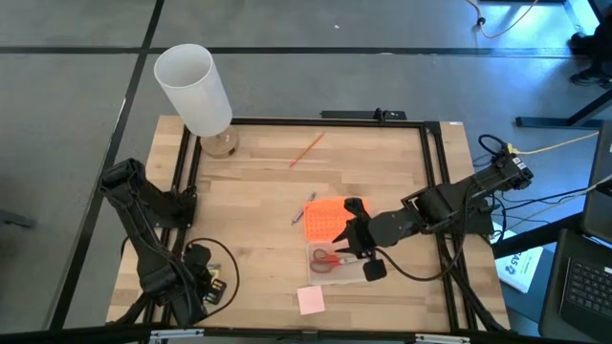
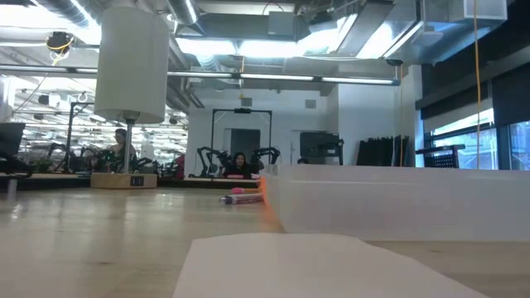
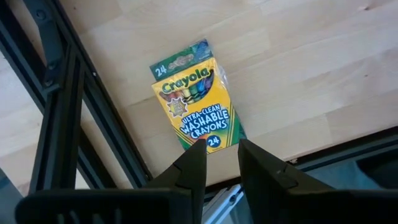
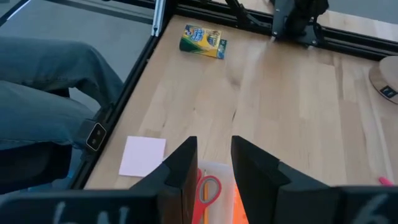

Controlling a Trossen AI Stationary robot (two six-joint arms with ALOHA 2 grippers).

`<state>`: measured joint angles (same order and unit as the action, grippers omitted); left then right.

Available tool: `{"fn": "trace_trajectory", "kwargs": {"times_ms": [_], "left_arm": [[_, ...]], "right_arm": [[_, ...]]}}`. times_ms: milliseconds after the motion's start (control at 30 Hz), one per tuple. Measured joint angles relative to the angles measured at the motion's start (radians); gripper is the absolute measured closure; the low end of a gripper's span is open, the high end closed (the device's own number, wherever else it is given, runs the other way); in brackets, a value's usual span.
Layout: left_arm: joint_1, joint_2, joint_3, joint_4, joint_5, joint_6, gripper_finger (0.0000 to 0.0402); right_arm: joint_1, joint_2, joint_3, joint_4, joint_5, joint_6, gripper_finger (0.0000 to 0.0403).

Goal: Pack school essentials
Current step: Put the yellow box of crayons into the orange supply box

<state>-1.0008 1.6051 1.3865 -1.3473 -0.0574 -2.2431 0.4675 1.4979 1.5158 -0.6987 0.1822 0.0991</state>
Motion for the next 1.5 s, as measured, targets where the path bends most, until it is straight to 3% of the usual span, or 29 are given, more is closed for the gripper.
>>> {"fn": "trace_trajectory", "kwargs": {"times_ms": [633,833,1300,1500], "left_arm": [[-0.035,0.004,-0.006,-0.001,0.022,-0.104,0.0305],[-0.036,0.004,-0.054,0.057,0.023,-0.108,0.0239],[-0.043,0.004,-0.223,0.267,0.05,-0.179,0.002],[-0.043,0.005,-0.285,0.357,0.068,-0.222,0.0007]], "right_arm": [[0.0,0.0,0.0,-0.001,0.0,-0.002,0.0302],[0.0,0.0,0.0,-0.001,0.0,-0.002,0.0302],[0.0,0.0,0.0,-0.001,0.0,-0.002,0.0302],[0.0,0.0,0.0,-0.001,0.0,-0.002,0.0302]]}}
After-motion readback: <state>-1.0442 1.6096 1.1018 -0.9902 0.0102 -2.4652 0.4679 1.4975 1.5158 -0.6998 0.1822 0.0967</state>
